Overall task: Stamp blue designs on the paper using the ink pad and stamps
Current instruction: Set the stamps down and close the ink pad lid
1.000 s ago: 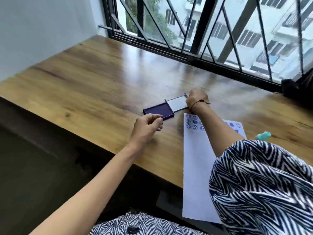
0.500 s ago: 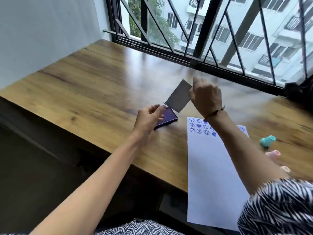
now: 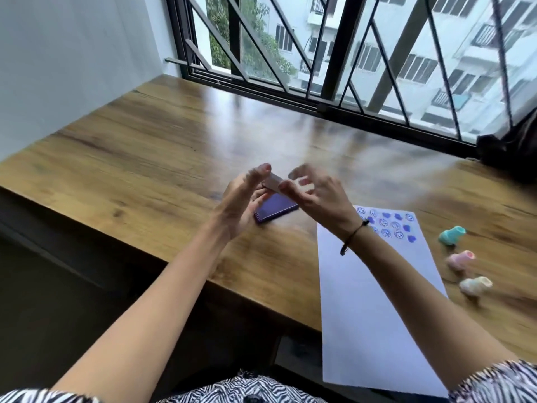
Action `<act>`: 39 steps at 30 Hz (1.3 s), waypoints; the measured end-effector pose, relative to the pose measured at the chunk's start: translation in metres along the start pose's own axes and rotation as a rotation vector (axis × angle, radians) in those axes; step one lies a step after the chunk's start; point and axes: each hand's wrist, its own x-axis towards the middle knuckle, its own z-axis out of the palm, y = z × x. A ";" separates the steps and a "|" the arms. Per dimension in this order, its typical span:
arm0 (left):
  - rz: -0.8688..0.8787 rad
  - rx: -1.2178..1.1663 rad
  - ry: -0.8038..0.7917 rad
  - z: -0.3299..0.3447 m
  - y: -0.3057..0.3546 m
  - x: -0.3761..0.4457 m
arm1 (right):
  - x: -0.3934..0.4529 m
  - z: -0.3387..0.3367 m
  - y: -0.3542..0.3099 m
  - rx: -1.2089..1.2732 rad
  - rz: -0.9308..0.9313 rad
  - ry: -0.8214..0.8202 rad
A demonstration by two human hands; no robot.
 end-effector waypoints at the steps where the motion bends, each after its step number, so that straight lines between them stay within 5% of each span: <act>1: 0.015 -0.012 -0.016 -0.003 -0.001 0.001 | 0.002 -0.002 0.000 0.127 0.154 -0.157; 3: 0.033 -0.013 -0.050 -0.007 0.000 0.000 | 0.003 -0.003 0.005 0.343 0.310 -0.350; 6: 0.057 0.056 -0.112 -0.012 -0.002 0.000 | 0.005 0.003 0.012 0.402 0.317 -0.368; 10: 0.089 0.256 -0.053 -0.024 -0.006 0.000 | 0.009 0.010 0.014 0.052 0.285 -0.149; 14: 0.147 0.875 0.050 -0.046 -0.029 -0.008 | 0.003 0.032 0.019 -0.434 0.310 -0.022; 20: 0.251 1.157 0.100 -0.043 -0.043 -0.011 | -0.003 0.068 0.020 -0.578 0.343 0.016; 39: 0.288 1.232 0.138 -0.046 -0.051 -0.008 | 0.005 0.081 0.011 -0.577 0.422 -0.014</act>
